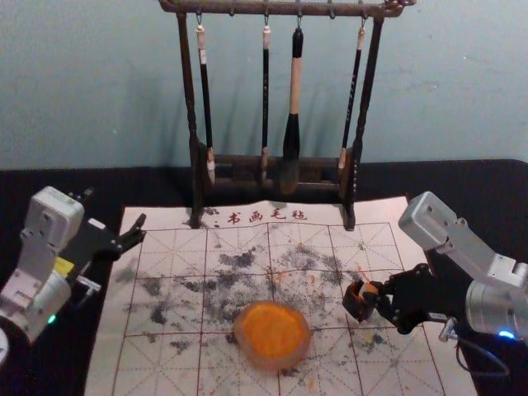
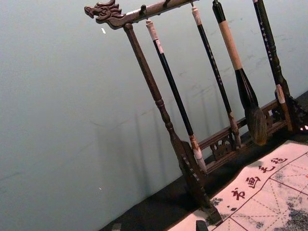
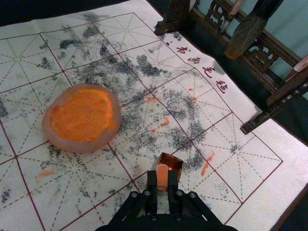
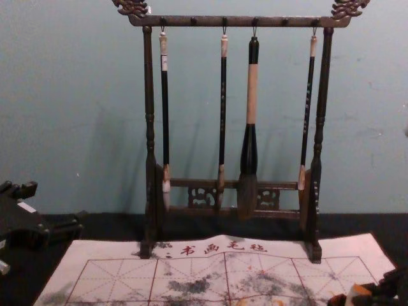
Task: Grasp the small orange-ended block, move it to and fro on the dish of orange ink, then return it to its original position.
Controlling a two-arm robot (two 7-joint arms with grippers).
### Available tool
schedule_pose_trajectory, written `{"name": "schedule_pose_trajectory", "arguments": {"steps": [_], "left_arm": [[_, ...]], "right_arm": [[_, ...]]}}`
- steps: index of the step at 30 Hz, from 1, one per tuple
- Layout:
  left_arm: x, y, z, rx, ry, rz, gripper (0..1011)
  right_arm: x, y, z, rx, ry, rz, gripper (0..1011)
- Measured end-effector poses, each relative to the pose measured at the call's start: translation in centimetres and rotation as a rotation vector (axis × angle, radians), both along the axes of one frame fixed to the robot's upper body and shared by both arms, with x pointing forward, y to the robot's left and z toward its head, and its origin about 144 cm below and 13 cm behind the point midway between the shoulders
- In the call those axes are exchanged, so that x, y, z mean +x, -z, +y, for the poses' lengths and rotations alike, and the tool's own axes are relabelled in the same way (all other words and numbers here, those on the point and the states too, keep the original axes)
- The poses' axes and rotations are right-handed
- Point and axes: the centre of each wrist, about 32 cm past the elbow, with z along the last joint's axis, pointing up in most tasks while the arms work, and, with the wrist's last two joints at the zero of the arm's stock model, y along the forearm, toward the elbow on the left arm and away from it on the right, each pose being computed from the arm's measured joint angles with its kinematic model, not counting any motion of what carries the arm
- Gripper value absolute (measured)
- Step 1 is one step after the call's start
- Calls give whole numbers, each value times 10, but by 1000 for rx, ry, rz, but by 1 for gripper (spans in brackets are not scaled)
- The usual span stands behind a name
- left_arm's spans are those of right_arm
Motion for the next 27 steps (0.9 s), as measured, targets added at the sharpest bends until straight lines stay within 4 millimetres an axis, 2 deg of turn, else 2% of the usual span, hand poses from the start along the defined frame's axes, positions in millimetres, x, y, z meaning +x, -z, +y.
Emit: {"name": "schedule_pose_trajectory", "arguments": {"steps": [4, 8, 12, 17, 18, 19, 21, 22, 25, 27], "left_arm": [[0, 0, 0, 0, 0, 0, 1001], [0, 0, 0, 0, 0, 0, 1001], [0, 0, 0, 0, 0, 0, 1002], [0, 0, 0, 0, 0, 0, 1001], [0, 0, 0, 0, 0, 0, 1002], [0, 0, 0, 0, 0, 0, 1001], [0, 0, 0, 0, 0, 0, 1001], [0, 0, 0, 0, 0, 0, 1001], [0, 0, 0, 0, 0, 0, 1001], [0, 0, 0, 0, 0, 0, 1001]], "right_arm": [[0, 0, 0, 0, 0, 0, 106], [0, 0, 0, 0, 0, -1, 194], [0, 0, 0, 0, 1, -2, 355], [0, 0, 0, 0, 1, -2, 498], [0, 0, 0, 0, 1, -2, 559], [0, 0, 0, 0, 1, -2, 559], [0, 0, 0, 0, 1, -2, 618], [0, 0, 0, 0, 1, -2, 681], [0, 0, 0, 0, 1, -2, 738], [0, 0, 0, 0, 1, -2, 813]]}}
